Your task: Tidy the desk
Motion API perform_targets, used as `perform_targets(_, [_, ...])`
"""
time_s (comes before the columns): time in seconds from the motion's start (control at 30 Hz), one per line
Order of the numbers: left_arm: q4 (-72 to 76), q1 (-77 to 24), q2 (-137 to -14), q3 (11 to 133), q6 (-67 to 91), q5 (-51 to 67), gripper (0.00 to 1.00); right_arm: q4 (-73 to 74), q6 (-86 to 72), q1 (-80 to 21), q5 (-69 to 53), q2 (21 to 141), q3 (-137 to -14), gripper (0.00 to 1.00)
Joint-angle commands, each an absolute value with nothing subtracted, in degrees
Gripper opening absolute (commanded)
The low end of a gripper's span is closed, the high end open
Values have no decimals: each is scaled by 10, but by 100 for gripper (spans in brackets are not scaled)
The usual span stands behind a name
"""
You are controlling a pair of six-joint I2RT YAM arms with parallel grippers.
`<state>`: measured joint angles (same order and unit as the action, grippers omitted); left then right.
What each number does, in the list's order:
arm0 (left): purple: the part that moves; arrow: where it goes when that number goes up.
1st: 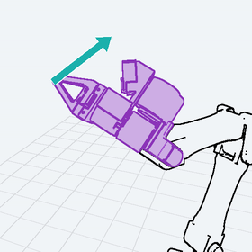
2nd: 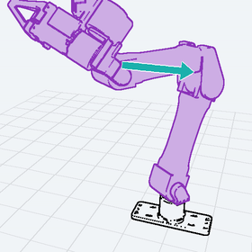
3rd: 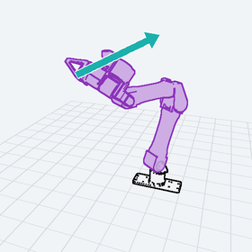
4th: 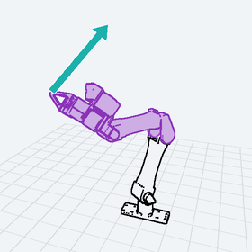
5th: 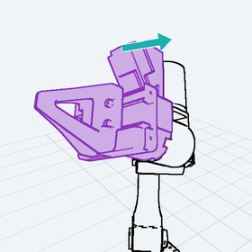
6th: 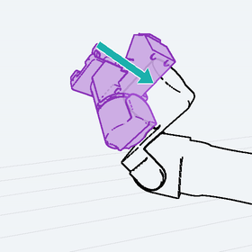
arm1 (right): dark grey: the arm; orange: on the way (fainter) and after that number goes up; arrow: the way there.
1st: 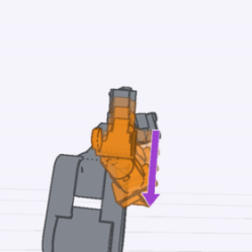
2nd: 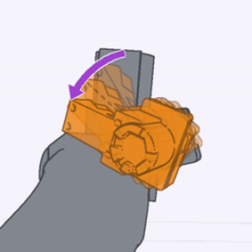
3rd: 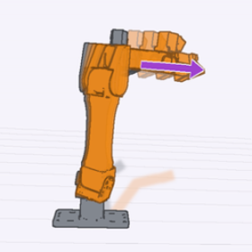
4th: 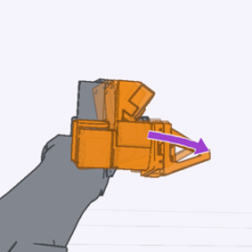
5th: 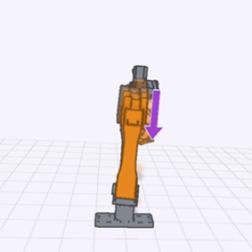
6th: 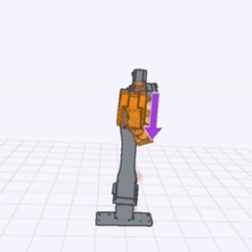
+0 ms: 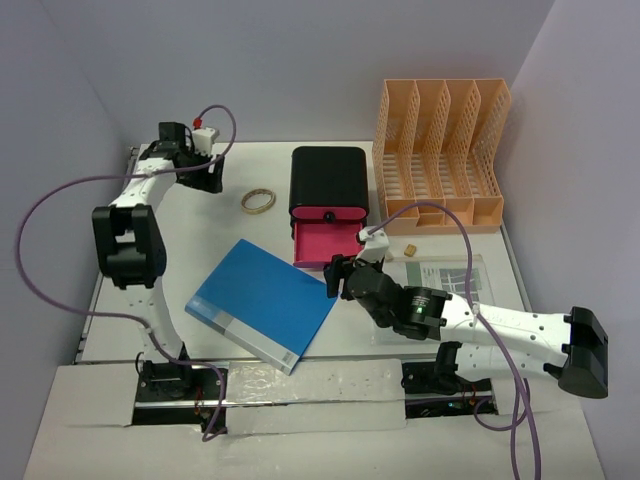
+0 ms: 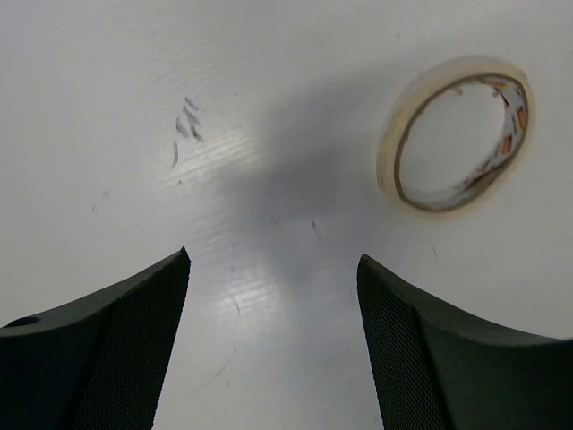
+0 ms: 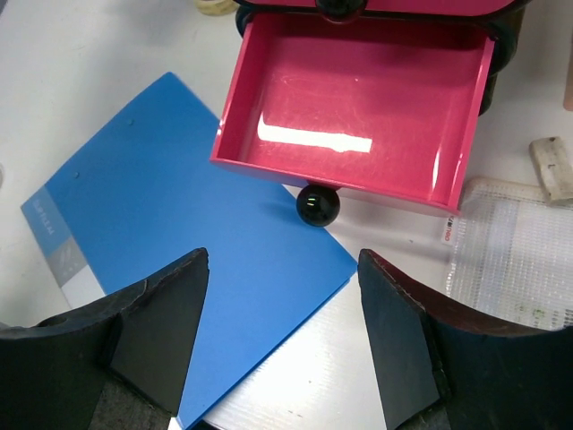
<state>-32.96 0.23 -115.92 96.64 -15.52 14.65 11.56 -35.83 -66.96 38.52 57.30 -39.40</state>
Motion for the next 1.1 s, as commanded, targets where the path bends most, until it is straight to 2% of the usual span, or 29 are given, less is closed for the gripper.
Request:
perform_targets(0.0, [-288,-35,-1236,1063,-128,96,82,126,-341,-664,409,563,-399,75])
perform_targets(0.13, [-301,-63,-1292,1123,-124,104,81,128,-334,-659,409,570,-403,75])
perform_targets(0.4, [-280,-113,-1294,1056,-152,90,77,120,-333,-649,409,581,-400,74])
perform_targets(0.6, [-302,-113,-1328,1067,-150,60,64,124,-331,-648,407,580,-402,73])
perform_targets(0.7, [-301,-114,-1337,1059,-154,44,51,123,-334,-648,410,570,-396,73])
perform_targets(0.73, [-308,-114,-1339,1058,-156,46,42,122,-334,-648,412,567,-393,73])
perform_targets(0.8, [-317,-115,-1341,1056,-158,52,30,122,-337,-648,415,561,-390,73])
perform_targets(0.83, [-324,-115,-1340,1049,-159,61,18,123,-337,-648,417,555,-389,73])
perform_targets(0.9, [-323,-115,-1327,1034,-160,68,3,123,-342,-648,421,542,-385,72])
perform_targets(0.93, [-317,-114,-1314,1019,-160,74,1,123,-345,-648,421,533,-382,72])
perform_targets(1.07, [-300,-114,-1252,959,-158,82,0,133,-357,-647,422,513,-377,72])
